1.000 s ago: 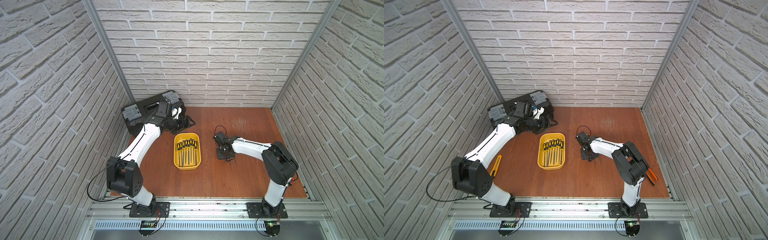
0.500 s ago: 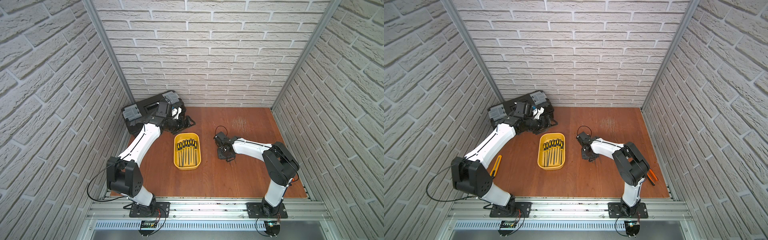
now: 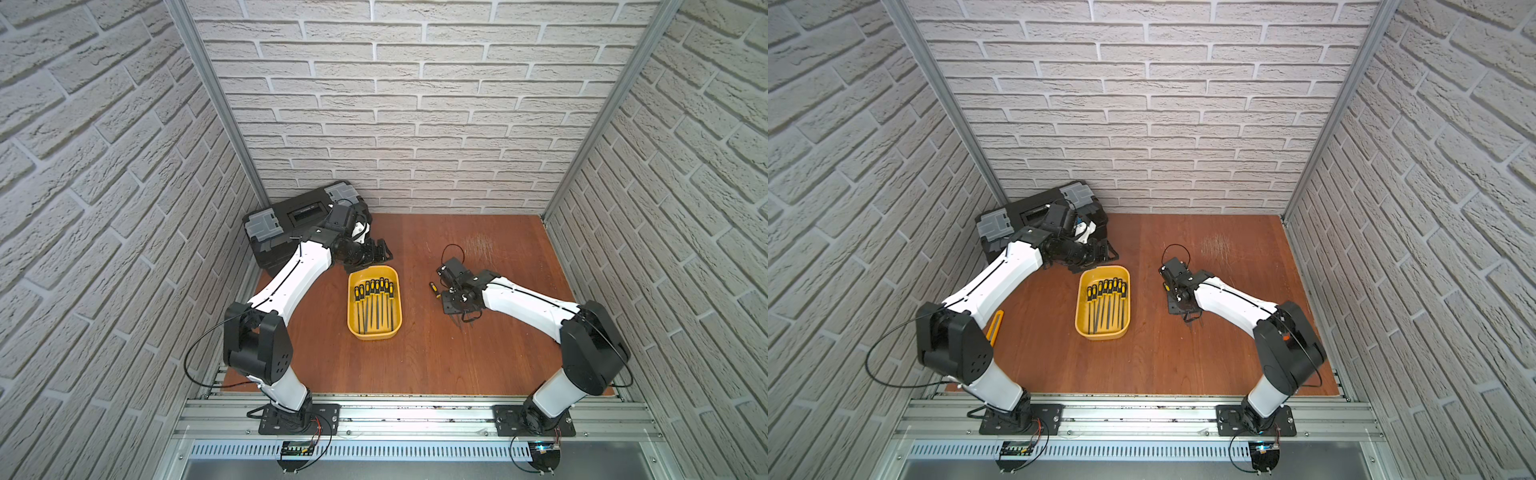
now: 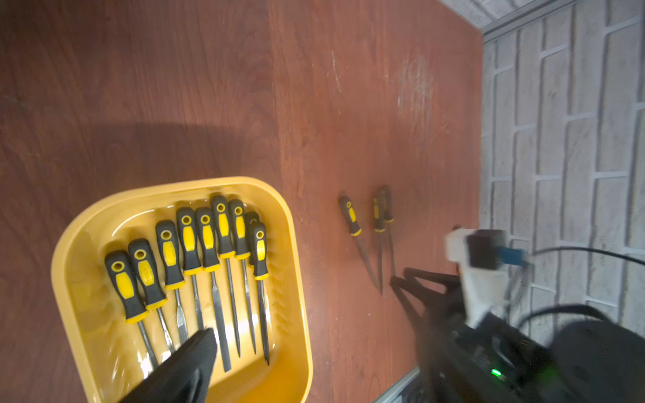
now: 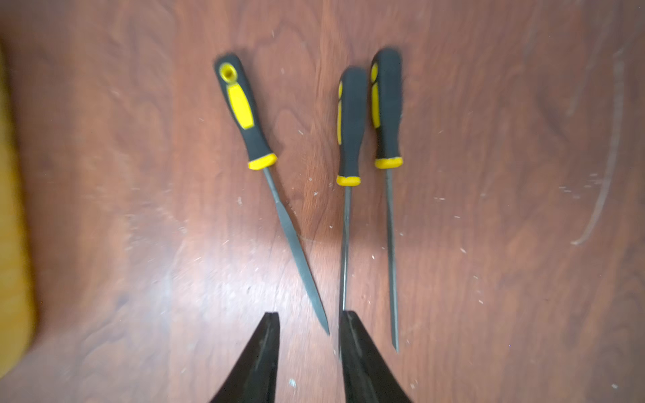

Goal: Take the file tool out of the storage box
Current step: Pick up the file tool from the storage box.

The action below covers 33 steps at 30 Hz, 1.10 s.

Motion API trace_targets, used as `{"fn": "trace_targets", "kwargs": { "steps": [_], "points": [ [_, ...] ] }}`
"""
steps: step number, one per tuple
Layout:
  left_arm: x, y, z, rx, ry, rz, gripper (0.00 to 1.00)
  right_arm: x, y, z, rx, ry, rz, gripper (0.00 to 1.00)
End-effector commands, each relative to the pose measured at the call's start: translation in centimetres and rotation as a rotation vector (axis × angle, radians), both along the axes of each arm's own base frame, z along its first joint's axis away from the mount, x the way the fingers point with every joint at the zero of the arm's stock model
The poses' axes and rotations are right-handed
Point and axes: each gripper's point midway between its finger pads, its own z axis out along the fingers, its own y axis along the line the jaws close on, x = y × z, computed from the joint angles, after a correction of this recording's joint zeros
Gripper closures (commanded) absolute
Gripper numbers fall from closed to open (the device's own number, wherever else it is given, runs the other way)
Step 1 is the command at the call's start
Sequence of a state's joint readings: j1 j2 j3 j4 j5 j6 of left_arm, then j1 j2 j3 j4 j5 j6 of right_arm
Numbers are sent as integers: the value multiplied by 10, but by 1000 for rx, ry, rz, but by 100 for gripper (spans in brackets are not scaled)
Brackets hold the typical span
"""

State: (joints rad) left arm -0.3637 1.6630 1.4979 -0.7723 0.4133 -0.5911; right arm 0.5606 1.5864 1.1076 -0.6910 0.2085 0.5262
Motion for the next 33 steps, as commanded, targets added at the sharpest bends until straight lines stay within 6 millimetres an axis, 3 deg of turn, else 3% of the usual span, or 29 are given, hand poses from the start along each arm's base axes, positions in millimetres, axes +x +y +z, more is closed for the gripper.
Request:
{"fn": "trace_targets", "kwargs": {
  "steps": [1, 9, 15, 21, 26, 33],
  "points": [
    [-5, 5, -22, 144, 40, -22, 10, -4, 3, 28, 41, -35, 54, 62],
    [-5, 0, -53, 306, 79, -49, 30, -13, 7, 71, 127, -115, 107, 59],
    [-4, -6, -80, 385, 98, -59, 39, -17, 6, 86, 147, -148, 115, 58],
    [2, -16, -95, 395, 102, -61, 43, -21, 18, 100, 225, -168, 158, 39],
    [3, -24, -109, 389, 115, -66, 46, -31, 31, 107, 302, -151, 224, 4],
    [3, -31, -122, 387, 128, -72, 51, -39, 28, 115, 324, -176, 238, 0]
  ]
}}
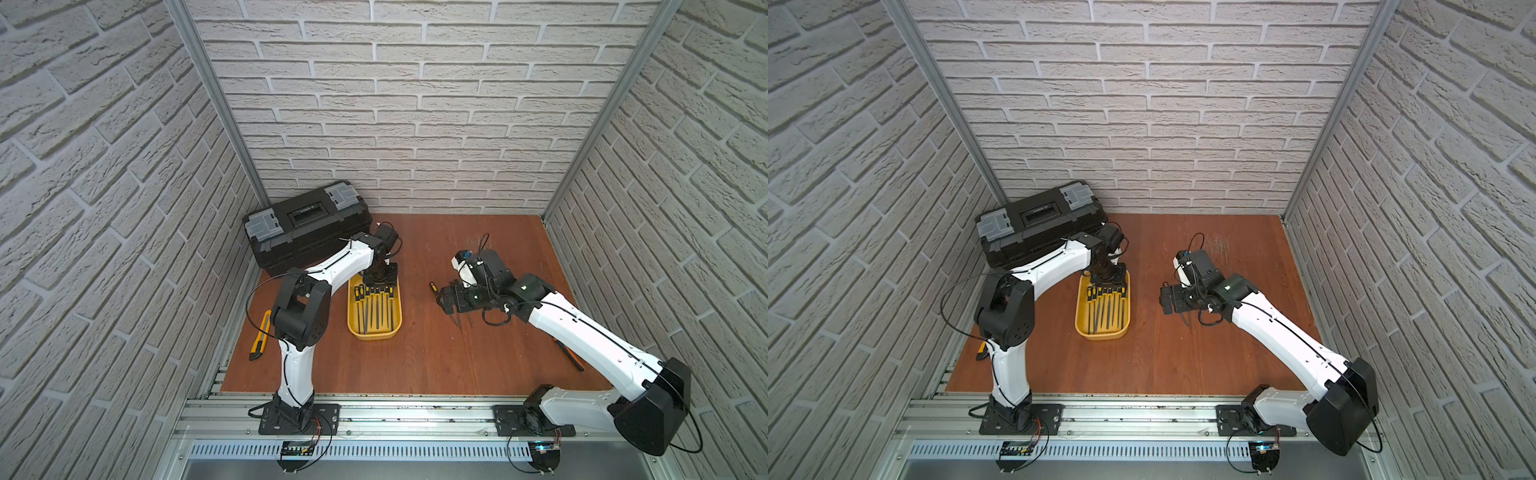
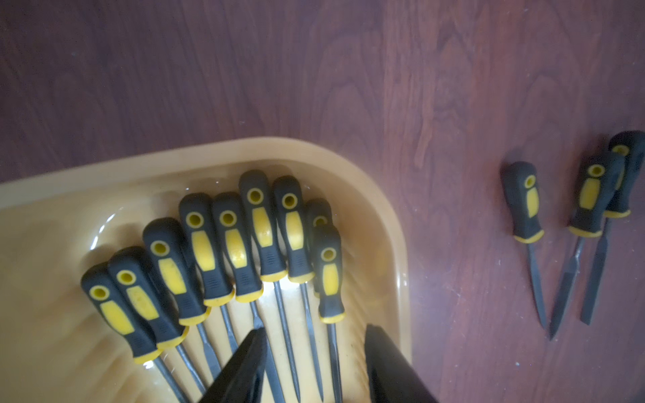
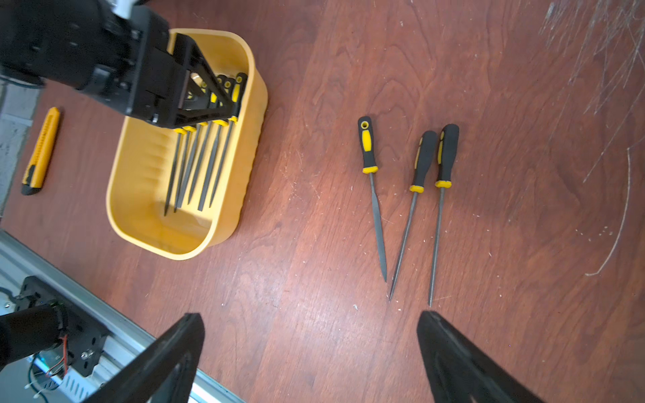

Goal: Take the file tool out of the storage box
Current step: Pick up the file tool from the storage box.

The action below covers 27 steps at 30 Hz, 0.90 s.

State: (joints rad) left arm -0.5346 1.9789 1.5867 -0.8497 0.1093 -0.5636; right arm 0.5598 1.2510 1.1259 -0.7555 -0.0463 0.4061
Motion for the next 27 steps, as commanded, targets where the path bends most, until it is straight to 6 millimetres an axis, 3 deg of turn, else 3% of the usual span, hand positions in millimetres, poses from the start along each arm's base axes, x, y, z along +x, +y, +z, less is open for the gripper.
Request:
{"fn": "trace_targets", "kwargs": {
  "steps": [1, 27],
  "points": [
    [5, -8, -6, -4, -10, 3, 52, -2, 0, 12, 31, -38, 12, 0],
    [10, -14, -41, 48, -31, 43, 66, -3, -9, 10, 11, -50, -9, 0]
  ]
}}
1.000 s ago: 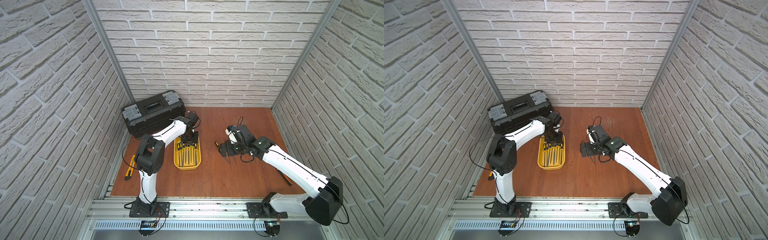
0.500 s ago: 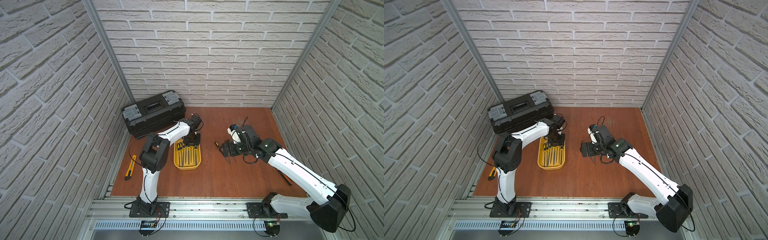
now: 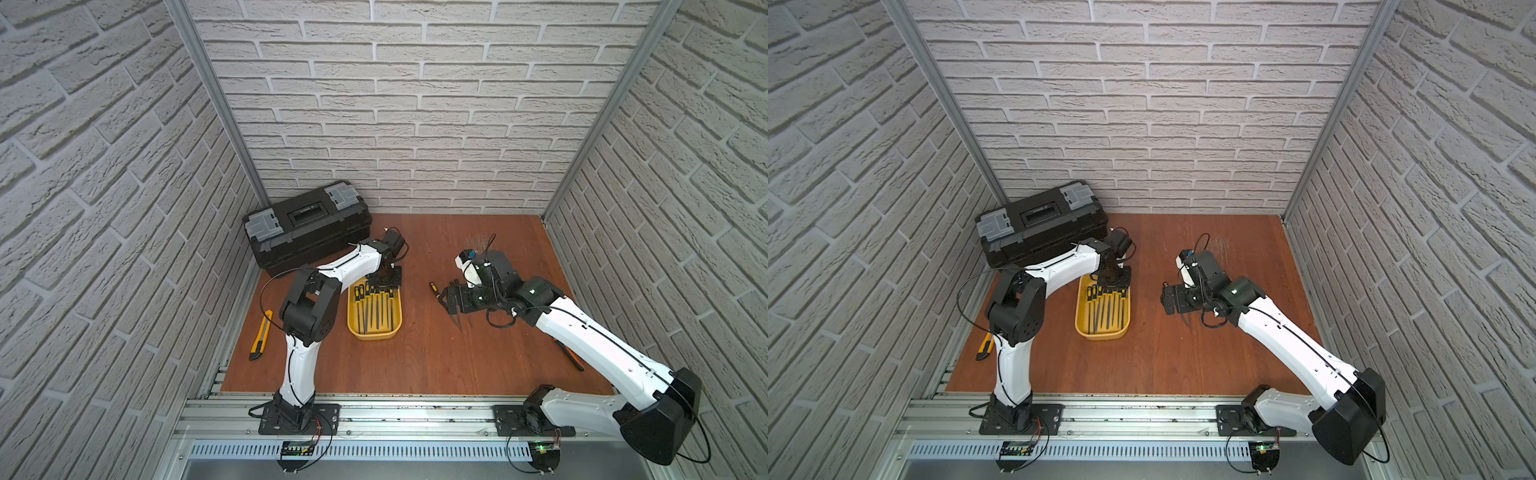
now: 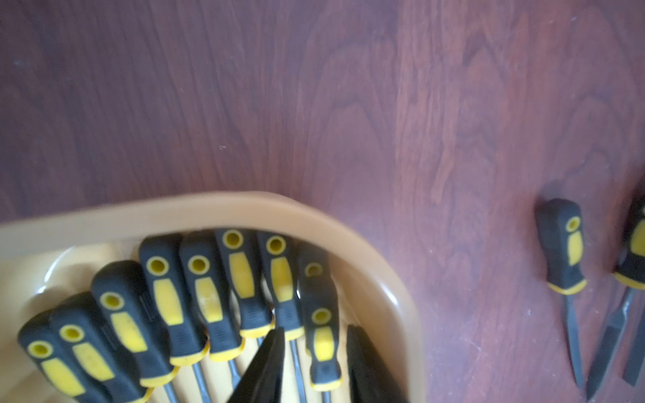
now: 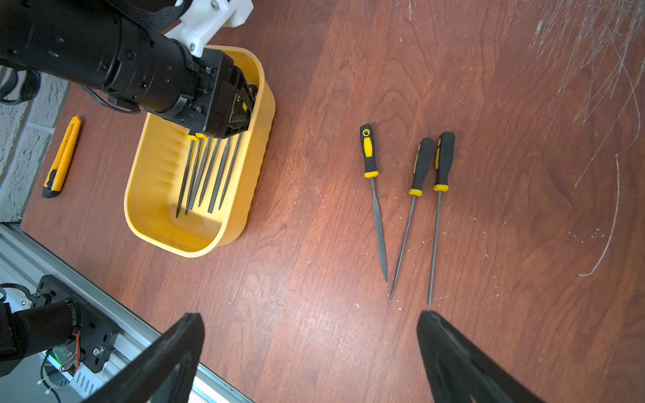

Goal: Take the file tool out of the storage box
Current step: Pick up the file tool from the storage box.

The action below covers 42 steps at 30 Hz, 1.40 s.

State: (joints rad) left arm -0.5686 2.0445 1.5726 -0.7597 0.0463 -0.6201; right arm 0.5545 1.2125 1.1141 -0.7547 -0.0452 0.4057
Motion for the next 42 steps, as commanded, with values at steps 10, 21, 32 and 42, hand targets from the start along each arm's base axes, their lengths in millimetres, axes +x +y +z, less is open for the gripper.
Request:
{"fn": "trace_targets", "kwargs": {
  "steps": [10, 21, 32, 42],
  "points": [
    [-1, -3, -26, 43, 0, 6, 70, 0, -7, 2, -4, -29, -7, 0],
    [-2, -2, -22, 34, -3, 4, 81, -1, -6, -1, 2, -15, -4, 0],
    [-1, 18, 37, -87, -54, 50, 82, -8, 15, -9, 96, 29, 66, 2],
    [4, 23, 102, -321, -140, 119, 83, -4, 58, -3, 264, 40, 105, 20]
  ]
}}
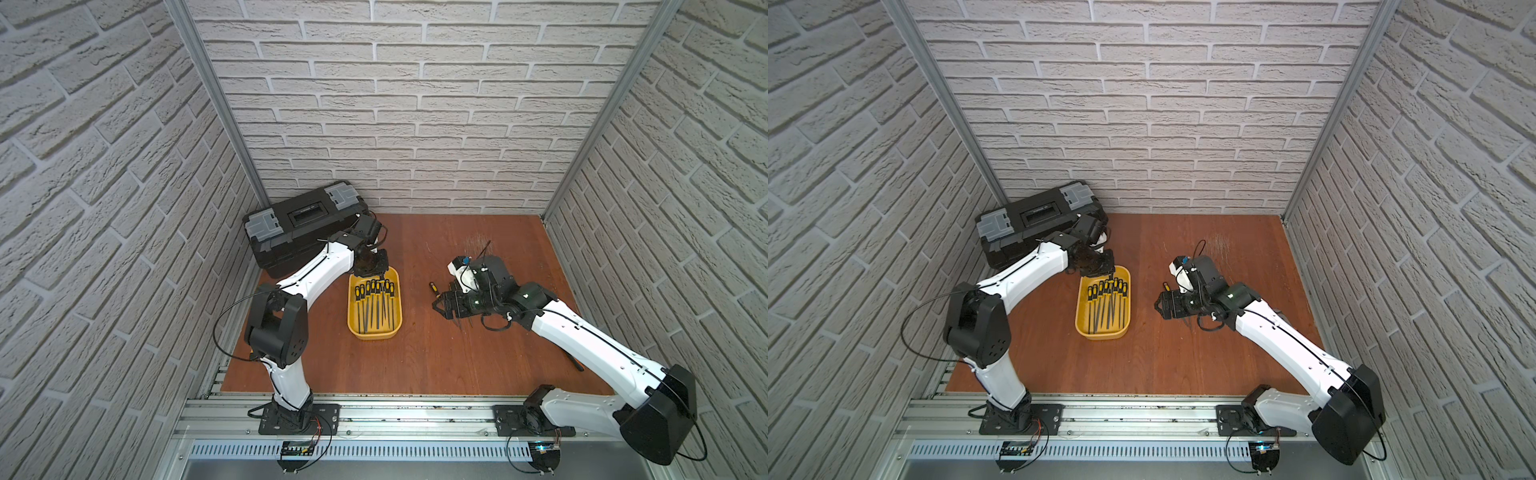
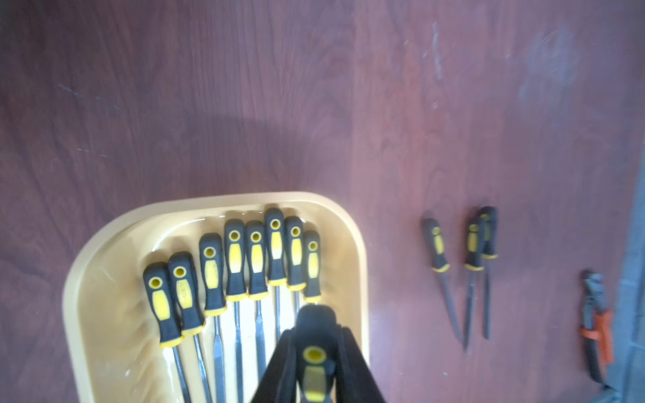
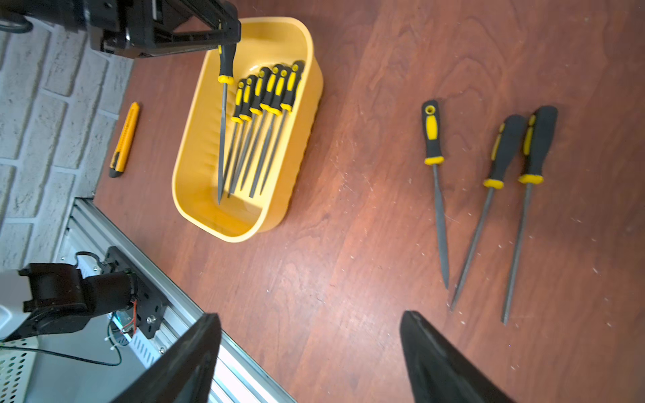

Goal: Take the file tool out of the storage box
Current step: Pick up the file tool from the storage box, then place the file tool at the center of the board.

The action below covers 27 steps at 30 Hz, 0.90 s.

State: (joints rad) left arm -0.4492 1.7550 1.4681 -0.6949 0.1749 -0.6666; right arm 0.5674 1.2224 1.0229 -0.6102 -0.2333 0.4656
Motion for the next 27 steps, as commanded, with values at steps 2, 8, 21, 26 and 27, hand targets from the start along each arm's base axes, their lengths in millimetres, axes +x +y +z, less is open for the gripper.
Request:
{"fn": "trace_targets", "kwargs": {
  "steps": [2, 8, 21, 26, 27],
  "points": [
    [-4, -10, 14, -132, -1, 6, 83, 10, 33, 11, 103, -31, 30, 25],
    [-6, -16, 32, -218, -25, 4, 84, 22, 66, 13, 133, -50, 67, 35],
    [-11, -21, 52, -285, -40, 4, 84, 43, 108, 9, 157, -49, 107, 53],
    [-10, -23, 54, -298, -39, 2, 84, 45, 119, 7, 158, -42, 126, 58],
    [-10, -23, 55, -300, -40, 2, 84, 45, 122, 6, 159, -41, 131, 59]
  ]
}}
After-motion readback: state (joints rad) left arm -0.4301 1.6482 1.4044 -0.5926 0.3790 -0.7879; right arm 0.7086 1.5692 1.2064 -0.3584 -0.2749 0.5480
